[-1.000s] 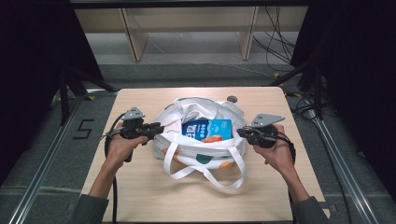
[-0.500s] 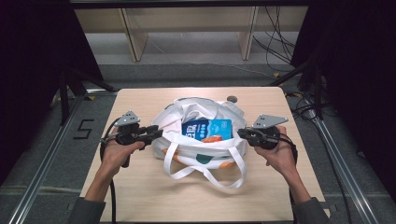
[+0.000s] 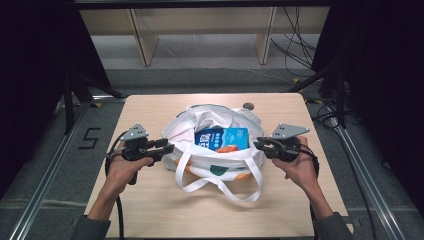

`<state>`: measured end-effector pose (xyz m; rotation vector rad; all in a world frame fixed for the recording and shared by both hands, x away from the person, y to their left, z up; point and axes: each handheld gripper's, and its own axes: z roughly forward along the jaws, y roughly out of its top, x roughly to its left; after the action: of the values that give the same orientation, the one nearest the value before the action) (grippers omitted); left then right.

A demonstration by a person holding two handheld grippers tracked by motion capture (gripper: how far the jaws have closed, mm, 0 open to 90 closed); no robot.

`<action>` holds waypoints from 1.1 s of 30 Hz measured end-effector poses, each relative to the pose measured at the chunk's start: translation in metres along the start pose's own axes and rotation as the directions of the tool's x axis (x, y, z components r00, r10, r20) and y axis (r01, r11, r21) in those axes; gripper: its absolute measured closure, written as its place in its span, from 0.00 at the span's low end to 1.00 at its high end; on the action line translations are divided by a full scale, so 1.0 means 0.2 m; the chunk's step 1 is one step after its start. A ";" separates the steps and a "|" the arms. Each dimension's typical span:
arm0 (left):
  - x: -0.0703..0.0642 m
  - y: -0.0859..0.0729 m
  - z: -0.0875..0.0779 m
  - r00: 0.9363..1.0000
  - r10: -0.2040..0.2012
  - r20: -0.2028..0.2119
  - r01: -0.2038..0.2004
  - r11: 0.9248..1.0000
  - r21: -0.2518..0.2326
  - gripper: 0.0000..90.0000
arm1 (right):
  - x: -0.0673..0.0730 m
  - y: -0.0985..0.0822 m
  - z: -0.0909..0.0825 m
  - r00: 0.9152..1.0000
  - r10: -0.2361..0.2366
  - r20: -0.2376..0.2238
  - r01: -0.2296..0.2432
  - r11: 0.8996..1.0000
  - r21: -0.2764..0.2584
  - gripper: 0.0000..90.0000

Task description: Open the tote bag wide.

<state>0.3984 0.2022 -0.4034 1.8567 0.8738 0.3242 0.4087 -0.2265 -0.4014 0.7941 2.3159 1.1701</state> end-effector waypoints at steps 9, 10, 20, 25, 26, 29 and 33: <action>-0.03 -0.03 -0.01 1.000 0.008 0.019 -0.008 1.000 -0.003 0.58 | 0.00 0.00 -0.01 1.000 -0.018 0.008 0.019 1.000 -0.024 0.70; -0.03 -0.03 -0.01 1.000 0.011 0.018 -0.011 1.000 -0.005 0.57 | 0.01 0.00 -0.02 1.000 0.011 0.012 -0.011 1.000 -0.019 0.68; -0.04 -0.08 -0.04 1.000 0.012 0.010 -0.012 1.000 -0.004 0.44 | 0.03 -0.03 -0.05 1.000 0.009 0.005 -0.009 1.000 -0.019 0.56; -0.06 -0.12 -0.05 1.000 -0.002 0.020 0.002 1.000 0.008 0.40 | 0.04 -0.05 -0.08 0.999 0.026 0.023 -0.025 0.999 -0.043 0.54; -0.07 -0.13 -0.05 0.999 -0.019 0.029 0.019 1.000 0.008 0.39 | 0.04 -0.05 -0.09 1.000 0.020 0.017 -0.020 0.999 -0.033 0.53; -0.09 -0.15 -0.06 0.999 0.004 0.033 -0.004 1.000 0.007 0.37 | 0.05 -0.07 -0.10 0.999 0.029 0.025 -0.028 0.999 -0.041 0.51; -0.13 -0.19 -0.06 1.000 0.021 0.017 -0.021 1.000 0.018 0.37 | 0.05 -0.09 -0.11 1.000 0.013 0.023 -0.012 1.000 -0.021 0.49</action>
<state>0.3573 0.2013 -0.4279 1.8842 0.8490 0.3141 0.3820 -0.2411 -0.4047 0.8114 2.2795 1.1829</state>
